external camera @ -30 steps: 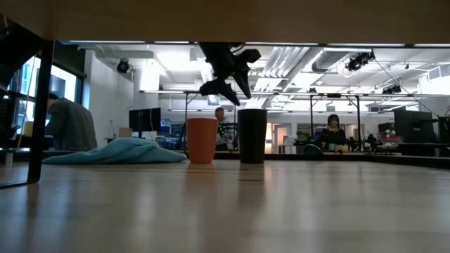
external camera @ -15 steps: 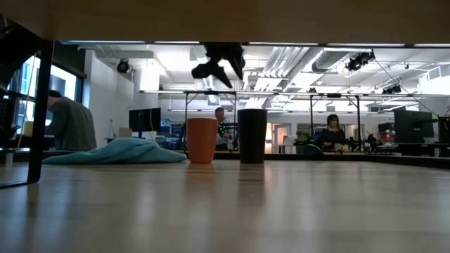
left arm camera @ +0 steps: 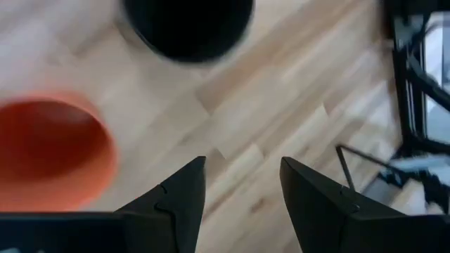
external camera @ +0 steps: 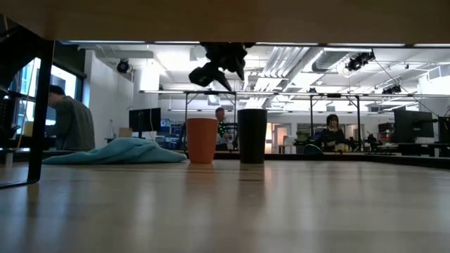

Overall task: Stack small to large cups/mugs on shelf
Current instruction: Put the black cup on the shelf

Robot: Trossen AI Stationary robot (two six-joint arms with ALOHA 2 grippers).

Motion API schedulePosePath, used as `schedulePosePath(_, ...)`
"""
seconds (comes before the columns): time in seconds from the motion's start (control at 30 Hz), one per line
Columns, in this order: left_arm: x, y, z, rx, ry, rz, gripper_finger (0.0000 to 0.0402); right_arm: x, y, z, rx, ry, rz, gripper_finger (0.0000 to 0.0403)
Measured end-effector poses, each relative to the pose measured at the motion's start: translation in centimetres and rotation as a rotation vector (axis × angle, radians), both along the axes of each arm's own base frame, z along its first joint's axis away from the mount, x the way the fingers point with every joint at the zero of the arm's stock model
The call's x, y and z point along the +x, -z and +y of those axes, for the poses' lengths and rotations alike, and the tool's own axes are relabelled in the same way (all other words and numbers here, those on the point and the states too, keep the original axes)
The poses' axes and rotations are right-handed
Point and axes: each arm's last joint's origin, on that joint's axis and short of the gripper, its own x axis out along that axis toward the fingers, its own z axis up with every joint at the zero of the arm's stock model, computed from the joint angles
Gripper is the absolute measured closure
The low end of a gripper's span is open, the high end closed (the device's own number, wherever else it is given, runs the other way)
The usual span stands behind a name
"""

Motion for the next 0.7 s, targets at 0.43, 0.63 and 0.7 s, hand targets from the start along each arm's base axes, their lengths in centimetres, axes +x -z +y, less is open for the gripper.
schedulePosePath(0.43,0.8,0.3,0.6,-0.001,-0.155,-0.004,0.0234,0.0,0.0,0.1,-0.002,-0.046,0.002,0.0289)
schedulePosePath(0.63,1.4,-0.7,1.5,-0.036,-0.174,-0.153,0.0261,0.0,0.0,0.2,-0.004,-0.068,0.002,0.0289)
schedulePosePath(0.7,1.0,-1.5,2.2,-0.04,-0.181,-0.187,0.0269,0.0,0.0,0.2,0.001,-0.08,0.001,0.0289)
